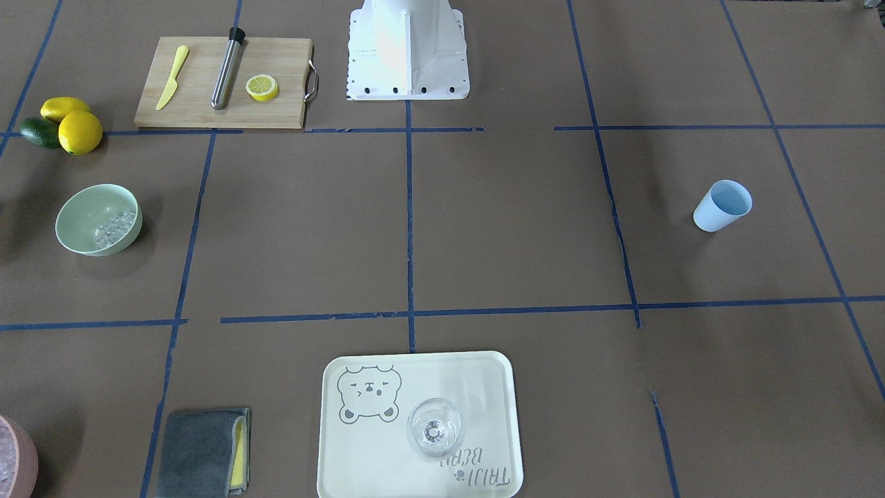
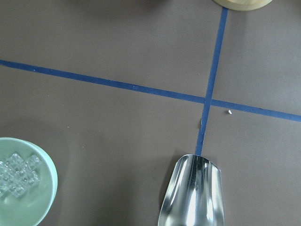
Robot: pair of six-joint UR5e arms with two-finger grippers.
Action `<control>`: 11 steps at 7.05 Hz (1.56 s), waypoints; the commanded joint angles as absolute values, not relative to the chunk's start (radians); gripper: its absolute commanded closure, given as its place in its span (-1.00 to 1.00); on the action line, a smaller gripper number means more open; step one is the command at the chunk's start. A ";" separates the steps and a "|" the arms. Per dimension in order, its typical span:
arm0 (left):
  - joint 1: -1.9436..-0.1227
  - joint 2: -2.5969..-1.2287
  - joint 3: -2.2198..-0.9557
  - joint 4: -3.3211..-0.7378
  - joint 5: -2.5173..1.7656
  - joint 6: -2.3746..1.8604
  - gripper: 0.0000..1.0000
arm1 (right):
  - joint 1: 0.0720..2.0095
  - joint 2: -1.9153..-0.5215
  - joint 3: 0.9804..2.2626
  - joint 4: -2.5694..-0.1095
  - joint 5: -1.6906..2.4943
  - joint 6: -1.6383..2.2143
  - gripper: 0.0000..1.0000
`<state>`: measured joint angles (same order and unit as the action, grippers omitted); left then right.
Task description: Pour ice into bowl
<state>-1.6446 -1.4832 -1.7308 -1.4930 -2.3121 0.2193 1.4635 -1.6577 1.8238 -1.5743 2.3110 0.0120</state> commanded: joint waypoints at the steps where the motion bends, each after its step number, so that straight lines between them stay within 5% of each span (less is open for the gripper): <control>1: -1.641 -1.479 -1.721 -1.474 -2.309 0.224 -1.00 | 1.460 -1.700 1.864 -1.582 2.313 0.008 -1.00; 11: -1.628 -1.477 -1.675 -1.560 -2.387 0.221 -1.00 | 1.436 -1.692 1.795 -1.566 2.398 0.021 -1.00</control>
